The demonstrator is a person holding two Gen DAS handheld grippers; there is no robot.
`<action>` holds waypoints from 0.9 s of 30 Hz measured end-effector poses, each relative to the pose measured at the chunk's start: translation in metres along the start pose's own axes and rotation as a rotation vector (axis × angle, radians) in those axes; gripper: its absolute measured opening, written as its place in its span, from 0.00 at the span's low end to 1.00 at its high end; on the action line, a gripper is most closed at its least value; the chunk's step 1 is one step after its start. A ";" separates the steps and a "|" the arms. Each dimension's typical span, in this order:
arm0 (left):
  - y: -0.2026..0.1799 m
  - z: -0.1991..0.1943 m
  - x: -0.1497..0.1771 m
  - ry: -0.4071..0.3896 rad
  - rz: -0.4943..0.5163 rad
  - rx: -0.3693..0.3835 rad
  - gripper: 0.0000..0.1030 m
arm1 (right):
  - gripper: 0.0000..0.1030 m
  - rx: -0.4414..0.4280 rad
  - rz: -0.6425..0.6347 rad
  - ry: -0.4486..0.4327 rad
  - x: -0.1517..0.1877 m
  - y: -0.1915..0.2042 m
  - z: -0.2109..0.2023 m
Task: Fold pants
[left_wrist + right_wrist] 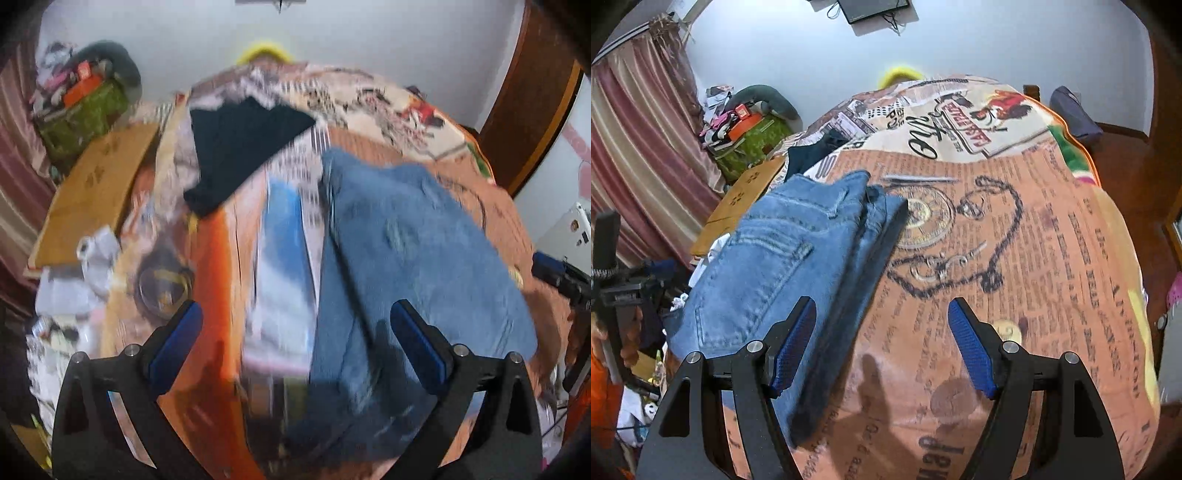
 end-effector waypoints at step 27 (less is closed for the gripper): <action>-0.034 0.196 -0.074 0.137 0.117 0.082 0.40 | 0.06 -0.030 -0.095 0.165 -0.037 0.012 0.176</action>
Point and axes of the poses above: each gripper's, at about its wrist camera, not at the fingertips, and z roughly the way its jaws point, y to its left, x to its underside, the point moved 6 cm from there along z, roughly the way its jaws point, and after that the axes turned 10 degrees about -y, right-handed, at the moved point
